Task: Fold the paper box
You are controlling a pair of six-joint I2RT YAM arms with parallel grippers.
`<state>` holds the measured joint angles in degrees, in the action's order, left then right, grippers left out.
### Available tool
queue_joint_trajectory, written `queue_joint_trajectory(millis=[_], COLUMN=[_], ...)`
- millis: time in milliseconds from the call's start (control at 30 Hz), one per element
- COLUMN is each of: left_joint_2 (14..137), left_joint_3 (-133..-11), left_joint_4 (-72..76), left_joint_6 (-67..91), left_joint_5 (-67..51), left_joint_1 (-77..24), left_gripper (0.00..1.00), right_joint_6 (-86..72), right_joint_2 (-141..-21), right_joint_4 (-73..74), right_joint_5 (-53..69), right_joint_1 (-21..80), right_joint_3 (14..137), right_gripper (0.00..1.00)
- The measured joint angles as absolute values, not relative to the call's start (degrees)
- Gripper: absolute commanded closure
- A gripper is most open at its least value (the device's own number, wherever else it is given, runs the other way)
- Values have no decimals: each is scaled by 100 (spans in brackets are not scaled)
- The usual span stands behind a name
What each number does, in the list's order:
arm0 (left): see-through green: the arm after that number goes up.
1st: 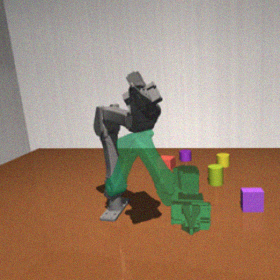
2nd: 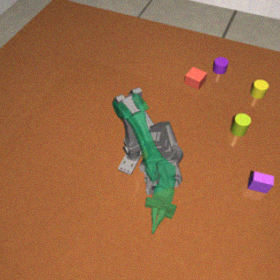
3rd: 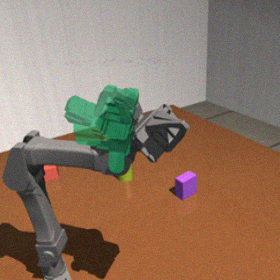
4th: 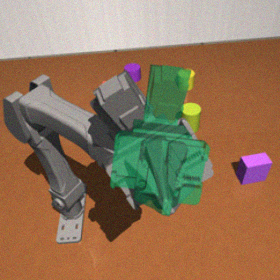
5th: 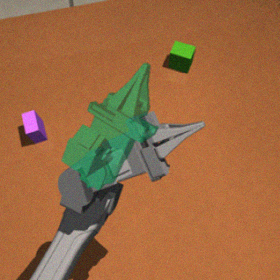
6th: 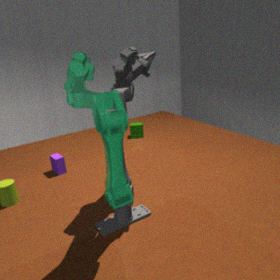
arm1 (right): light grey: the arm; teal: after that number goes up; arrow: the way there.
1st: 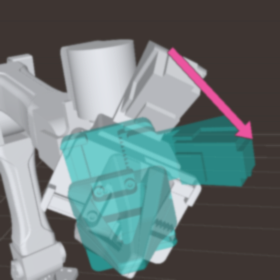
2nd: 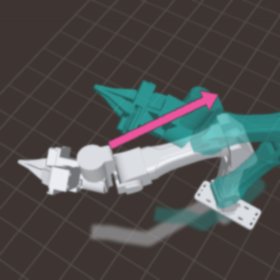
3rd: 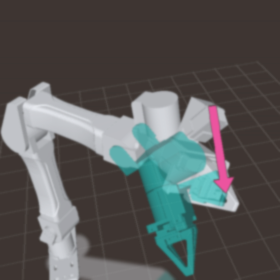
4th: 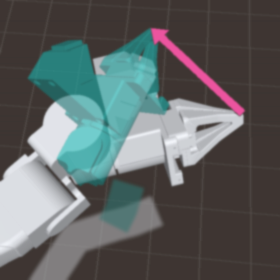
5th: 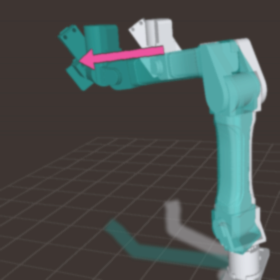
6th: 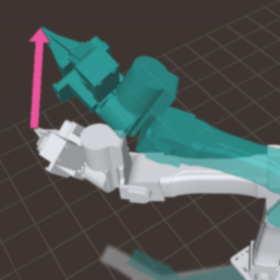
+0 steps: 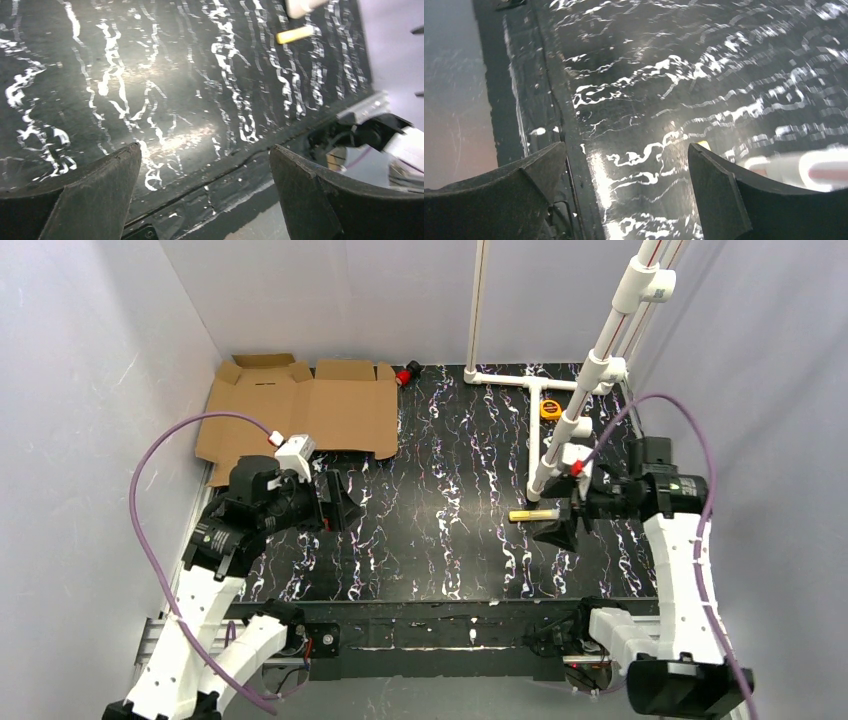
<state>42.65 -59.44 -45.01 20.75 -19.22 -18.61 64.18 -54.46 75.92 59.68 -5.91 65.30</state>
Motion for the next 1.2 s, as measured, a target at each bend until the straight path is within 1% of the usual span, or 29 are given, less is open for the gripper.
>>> queue_joint_trajectory(millis=[100,167,233,300,333,433,500,567,633,667,733,833,933,1133,1200], left_joint_2=[4589,4910,5231,5468,5527,5693,5981,6628,7415,7800,8283,8593,8866,9404,9631], left_joint_3=[-5935,-5933,-5852,-5540,-5360,-4587,-4239,-4357,-4799,-5024,-5304,-5537,-5913,-6429,-6466], left_joint_4=[-4486,-4423,-4156,-3658,-3428,-2528,-2010,-1785,-1758,-1658,-1417,-1288,-1282,-1079,-967], left_joint_6=[2025,1898,1553,746,292,-1640,-2755,-3599,-4160,-4410,-4801,-5212,-5476,-5854,-5935], left_joint_5=[-1431,-1138,-952,-762,-716,-827,-961,-1050,-1076,-1076,-1026,-910,-746,-395,-268], left_joint_1=[-1861,-1861,-1887,-2075,-2213,-2628,-2705,-2646,-2567,-2523,-2456,-2353,-2261,-2132,-2091], left_gripper=[1,6,6,5,2,2,2,2,2,3,9,23,31,36,39], right_joint_6=[6073,5843,5850,5977,6093,6394,6549,6637,6746,6783,6827,6882,6928,6943,6943], right_joint_2=[-5568,-5561,-5553,-5518,-5498,-5411,-5341,-5293,-5277,-5275,-5256,-5236,-5234,-5234,-5234], right_joint_4=[6947,6558,6305,6158,6134,6112,6075,5955,5937,5927,5839,5763,5697,5636,5616], right_joint_5=[5677,5417,5214,5098,5085,5135,5229,5400,5483,5483,5472,5433,5415,5404,5393], right_joint_1=[362,1013,1457,1656,1708,1745,1743,1719,1680,1656,1629,1614,1614,1614,1614], right_joint_3=[6320,6182,6029,5804,5651,5229,4943,4681,4469,4412,4338,4270,4219,4198,4165], right_gripper=[0,0,0,0,0,0,0,0,0,0,0,0,0,0,0])
